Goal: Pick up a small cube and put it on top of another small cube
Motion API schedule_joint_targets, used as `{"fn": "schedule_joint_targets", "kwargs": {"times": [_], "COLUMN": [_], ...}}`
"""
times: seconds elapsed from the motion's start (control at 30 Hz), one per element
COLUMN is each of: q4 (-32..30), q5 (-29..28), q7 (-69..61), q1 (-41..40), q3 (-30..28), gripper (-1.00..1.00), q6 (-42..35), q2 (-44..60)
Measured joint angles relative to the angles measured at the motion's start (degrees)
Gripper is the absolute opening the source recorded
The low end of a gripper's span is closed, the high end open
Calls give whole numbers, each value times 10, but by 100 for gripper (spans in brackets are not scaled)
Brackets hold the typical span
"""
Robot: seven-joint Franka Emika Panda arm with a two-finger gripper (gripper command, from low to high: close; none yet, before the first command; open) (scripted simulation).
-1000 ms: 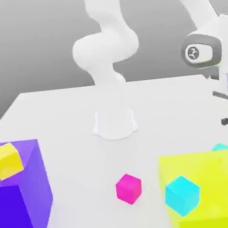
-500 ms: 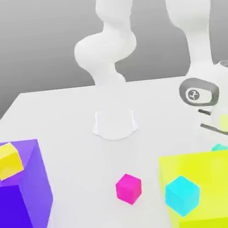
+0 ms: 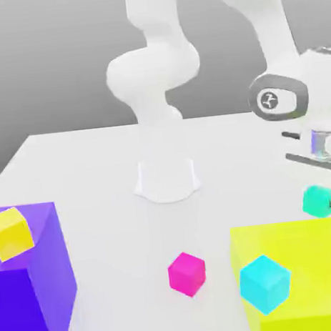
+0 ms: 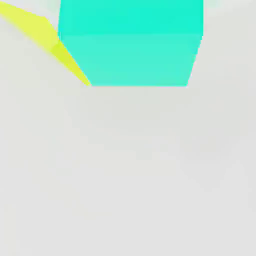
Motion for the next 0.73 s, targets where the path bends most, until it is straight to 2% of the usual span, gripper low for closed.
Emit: {"fn": "schedule_joint_targets", "kwargs": {"times": [0.07,0.2,0.43,0.53,0.63,0.67,0.73], "q4": [-10,-29,-59,-59,-57,-56,-56], "q5": [1,9,31,80,165,191,191], "q7": [-35,-134,-301,-343,-404,-423,-423], "q1": [29,-94,-161,-150,-146,-154,-154], "q3": [-45,-130,-242,-252,-235,-220,-220], "gripper": [-100,-100,-100,-100,-100,100,100], "q6": [-9,-37,-65,-18,37,52,52], "q2": [-16,-52,-96,-47,16,33,33]}}
